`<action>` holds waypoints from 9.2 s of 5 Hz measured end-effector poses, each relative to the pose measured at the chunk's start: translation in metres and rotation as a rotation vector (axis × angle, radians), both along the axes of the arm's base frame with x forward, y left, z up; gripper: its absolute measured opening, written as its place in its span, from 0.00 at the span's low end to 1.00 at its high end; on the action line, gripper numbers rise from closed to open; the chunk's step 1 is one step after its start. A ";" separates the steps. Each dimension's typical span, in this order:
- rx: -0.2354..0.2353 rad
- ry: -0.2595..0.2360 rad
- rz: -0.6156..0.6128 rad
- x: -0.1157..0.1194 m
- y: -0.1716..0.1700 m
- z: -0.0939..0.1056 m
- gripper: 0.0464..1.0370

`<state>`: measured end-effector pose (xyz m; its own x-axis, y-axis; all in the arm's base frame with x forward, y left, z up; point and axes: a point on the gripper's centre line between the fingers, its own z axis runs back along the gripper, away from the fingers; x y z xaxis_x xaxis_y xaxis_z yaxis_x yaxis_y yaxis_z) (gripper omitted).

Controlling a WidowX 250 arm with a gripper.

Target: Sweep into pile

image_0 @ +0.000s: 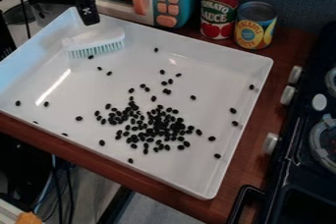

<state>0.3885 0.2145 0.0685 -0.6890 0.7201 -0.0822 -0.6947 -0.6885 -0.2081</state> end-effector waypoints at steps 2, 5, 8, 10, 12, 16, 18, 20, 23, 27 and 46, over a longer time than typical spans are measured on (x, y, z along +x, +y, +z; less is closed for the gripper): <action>-0.051 0.074 0.027 -0.008 -0.005 -0.021 0.96; -0.068 0.104 0.055 -0.012 -0.006 -0.017 0.96; -0.085 0.137 0.045 -0.021 -0.020 -0.039 0.96; -0.091 0.111 0.040 -0.020 -0.024 -0.047 0.72; -0.091 0.103 0.049 -0.020 -0.025 -0.047 0.71; -0.137 0.115 0.078 -0.053 -0.071 -0.049 0.71; -0.116 0.074 0.100 -0.066 -0.093 -0.052 0.71; -0.129 0.055 0.106 -0.081 -0.121 -0.055 0.71; -0.201 0.075 0.158 -0.104 -0.160 -0.054 0.71; -0.260 0.074 0.226 -0.126 -0.204 -0.056 0.71; -0.171 -0.181 0.566 -0.148 -0.045 -0.054 0.71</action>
